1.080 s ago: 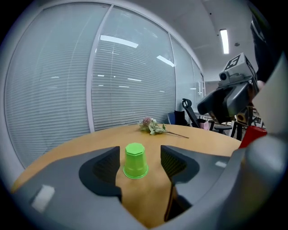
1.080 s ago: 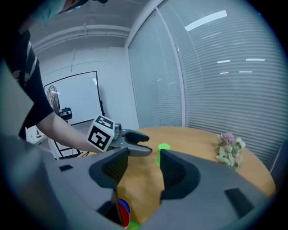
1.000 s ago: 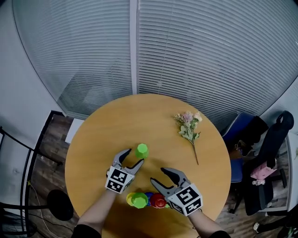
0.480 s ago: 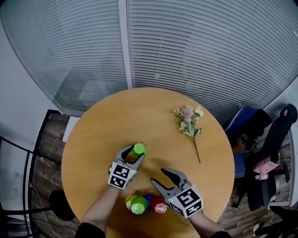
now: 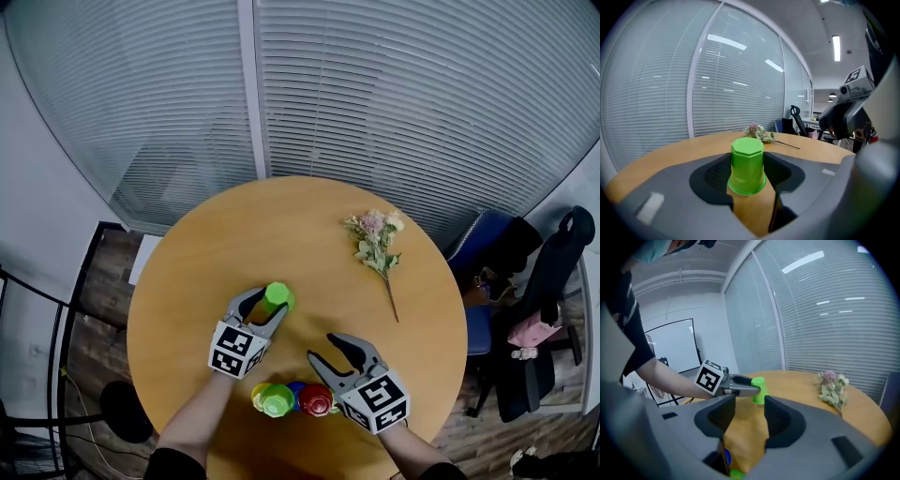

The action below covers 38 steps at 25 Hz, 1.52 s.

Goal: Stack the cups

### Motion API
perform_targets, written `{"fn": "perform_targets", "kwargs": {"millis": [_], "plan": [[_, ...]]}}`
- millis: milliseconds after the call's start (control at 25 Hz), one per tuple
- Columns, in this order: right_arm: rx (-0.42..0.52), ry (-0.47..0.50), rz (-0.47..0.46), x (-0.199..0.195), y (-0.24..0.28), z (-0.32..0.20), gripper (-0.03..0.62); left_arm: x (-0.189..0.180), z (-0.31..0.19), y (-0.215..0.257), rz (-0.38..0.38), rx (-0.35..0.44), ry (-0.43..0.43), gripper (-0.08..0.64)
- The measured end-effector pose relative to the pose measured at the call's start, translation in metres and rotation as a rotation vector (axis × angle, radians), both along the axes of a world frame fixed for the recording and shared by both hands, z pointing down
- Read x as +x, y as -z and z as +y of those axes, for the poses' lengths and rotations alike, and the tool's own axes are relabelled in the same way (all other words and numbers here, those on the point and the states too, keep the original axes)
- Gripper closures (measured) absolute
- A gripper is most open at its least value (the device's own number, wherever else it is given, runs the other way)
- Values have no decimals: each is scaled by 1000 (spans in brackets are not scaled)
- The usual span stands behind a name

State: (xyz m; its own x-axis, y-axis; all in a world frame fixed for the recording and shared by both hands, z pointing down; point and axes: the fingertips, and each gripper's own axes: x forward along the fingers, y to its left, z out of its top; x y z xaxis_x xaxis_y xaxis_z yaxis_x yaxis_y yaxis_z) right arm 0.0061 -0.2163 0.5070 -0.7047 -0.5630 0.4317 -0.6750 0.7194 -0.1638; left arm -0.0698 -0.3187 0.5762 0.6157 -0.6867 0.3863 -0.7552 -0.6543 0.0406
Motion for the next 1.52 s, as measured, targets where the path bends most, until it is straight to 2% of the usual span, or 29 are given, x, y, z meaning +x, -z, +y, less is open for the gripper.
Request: {"fn": "perform_targets", "kwargs": {"millis": [400,760,1200,1520], "plan": [[67,-21,-29,11,37,28,393,3,52,85,-21,76,-63,339],[86,-32,-45,21,53,67,394,20,125,130,-51,119,-109,341],[57,-70,-57,37,51,113,394,44,196,131,-35,74,-138,341],[39,-85,-60,42,46,136,395,51,220,117,-51,23,-146,339]]}}
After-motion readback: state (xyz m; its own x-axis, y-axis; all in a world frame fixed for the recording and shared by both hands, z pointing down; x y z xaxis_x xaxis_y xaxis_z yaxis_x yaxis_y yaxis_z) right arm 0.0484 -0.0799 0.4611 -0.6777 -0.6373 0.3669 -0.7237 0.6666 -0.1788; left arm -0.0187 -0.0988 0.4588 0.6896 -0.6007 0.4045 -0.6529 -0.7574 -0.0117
